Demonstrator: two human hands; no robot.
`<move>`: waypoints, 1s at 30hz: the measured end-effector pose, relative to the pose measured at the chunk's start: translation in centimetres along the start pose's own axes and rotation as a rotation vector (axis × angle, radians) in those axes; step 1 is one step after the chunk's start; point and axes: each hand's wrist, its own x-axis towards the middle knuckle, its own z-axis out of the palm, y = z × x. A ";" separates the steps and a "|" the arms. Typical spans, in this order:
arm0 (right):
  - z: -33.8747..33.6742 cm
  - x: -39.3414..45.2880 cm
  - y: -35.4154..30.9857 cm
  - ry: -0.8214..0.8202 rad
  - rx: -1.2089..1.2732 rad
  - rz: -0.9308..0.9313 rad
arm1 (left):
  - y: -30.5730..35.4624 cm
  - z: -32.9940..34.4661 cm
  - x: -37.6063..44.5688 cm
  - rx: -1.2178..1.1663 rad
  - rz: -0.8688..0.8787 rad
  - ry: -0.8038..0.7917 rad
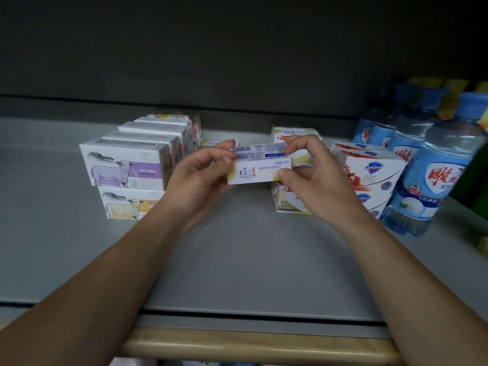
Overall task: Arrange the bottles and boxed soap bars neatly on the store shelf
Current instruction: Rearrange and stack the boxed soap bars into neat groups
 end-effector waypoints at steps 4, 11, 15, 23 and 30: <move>0.2 0.2 0.5 -0.036 -0.028 -0.069 | 0.0 -0.1 -0.1 0.056 0.051 -0.026; 0.2 0.4 0.6 0.065 -0.266 -0.141 | -0.1 -0.3 0.0 0.003 0.031 -0.020; -0.1 0.3 0.2 0.147 -0.159 -0.056 | -0.1 -0.1 -0.4 0.323 0.124 -0.065; -0.3 0.3 -0.4 0.107 -0.269 0.017 | 0.0 0.3 -0.7 0.550 0.157 0.021; -0.6 0.5 -0.9 0.023 -0.617 -0.161 | 0.0 0.2 -0.5 0.620 0.210 -0.009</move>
